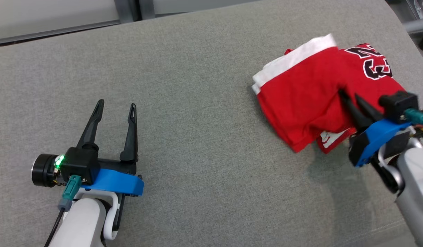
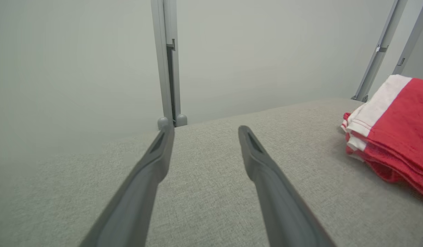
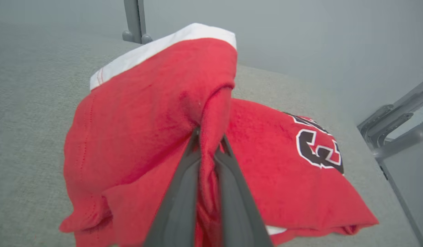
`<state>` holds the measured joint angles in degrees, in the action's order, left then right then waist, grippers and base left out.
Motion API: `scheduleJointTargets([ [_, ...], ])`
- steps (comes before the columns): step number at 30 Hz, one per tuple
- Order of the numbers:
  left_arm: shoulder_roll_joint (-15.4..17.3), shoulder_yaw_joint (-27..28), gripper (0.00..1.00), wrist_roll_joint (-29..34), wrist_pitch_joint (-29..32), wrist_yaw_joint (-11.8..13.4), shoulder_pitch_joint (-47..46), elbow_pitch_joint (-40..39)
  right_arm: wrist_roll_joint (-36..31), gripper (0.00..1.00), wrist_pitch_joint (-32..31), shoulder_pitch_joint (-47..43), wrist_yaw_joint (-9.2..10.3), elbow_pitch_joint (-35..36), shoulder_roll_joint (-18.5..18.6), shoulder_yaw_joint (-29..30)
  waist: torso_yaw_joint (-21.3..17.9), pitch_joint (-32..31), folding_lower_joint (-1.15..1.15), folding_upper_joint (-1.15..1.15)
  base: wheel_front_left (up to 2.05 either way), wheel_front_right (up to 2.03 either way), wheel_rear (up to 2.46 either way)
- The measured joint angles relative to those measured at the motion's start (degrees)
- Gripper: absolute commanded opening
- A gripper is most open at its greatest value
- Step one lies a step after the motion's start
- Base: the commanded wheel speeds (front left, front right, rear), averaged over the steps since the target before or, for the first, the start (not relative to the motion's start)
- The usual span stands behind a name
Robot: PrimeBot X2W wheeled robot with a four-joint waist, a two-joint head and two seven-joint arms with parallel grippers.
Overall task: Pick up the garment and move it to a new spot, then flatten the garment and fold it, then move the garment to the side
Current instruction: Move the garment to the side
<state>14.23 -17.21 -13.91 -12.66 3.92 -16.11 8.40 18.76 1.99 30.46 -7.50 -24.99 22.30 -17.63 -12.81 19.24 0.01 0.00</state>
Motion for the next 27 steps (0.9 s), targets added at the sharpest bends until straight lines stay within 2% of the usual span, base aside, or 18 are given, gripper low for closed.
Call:
scheduleJointTargets([
  [8, 0.8, -1.2, 1.00, 1.0, 0.8, -0.5, -2.4, -0.8, -1.9, 0.00, 1.6, 5.3, 0.00, -7.9, 4.5, 9.5, -1.4, 3.3, 0.00, 0.00, 0.00, 0.00, 0.00],
  [21, 2.4, -2.6, 1.00, 2.4, 2.5, -1.5, -7.6, -2.6, -4.4, 0.02, 4.1, 10.3, 0.00, -14.9, 1.5, 18.4, -2.1, 9.3, 0.00, 0.01, 0.00, 0.00, 0.00],
  [22, 2.4, -2.8, 1.00, 2.5, 2.5, -1.6, -8.0, -2.7, -4.7, 0.25, 4.1, 10.7, 0.00, -16.0, 1.5, 19.3, -2.0, 9.7, 0.00, 0.01, 0.00, 0.00, 0.00],
  [23, 2.4, -3.0, 1.00, 2.6, 2.5, -1.8, -8.3, -2.7, -4.8, 0.42, 4.2, 11.0, 0.00, -17.0, 1.5, 20.1, -1.8, 10.0, 0.00, 0.01, 0.00, 0.00, 0.00],
  [26, 2.4, -3.2, 1.00, 2.6, 2.5, -1.9, -8.4, -2.3, -5.7, 0.50, 5.3, 11.8, 0.00, -18.6, 0.7, 21.5, -1.5, 10.8, 0.00, 0.01, 0.00, 0.00, 0.00],
  [27, 2.4, -3.3, 1.00, 2.5, 2.5, -1.9, -8.4, -2.1, -6.2, 0.70, 5.6, 11.9, 0.00, -19.1, 0.3, 22.2, -1.4, 10.9, 0.01, 0.01, 0.00, 0.00, 0.00],
])
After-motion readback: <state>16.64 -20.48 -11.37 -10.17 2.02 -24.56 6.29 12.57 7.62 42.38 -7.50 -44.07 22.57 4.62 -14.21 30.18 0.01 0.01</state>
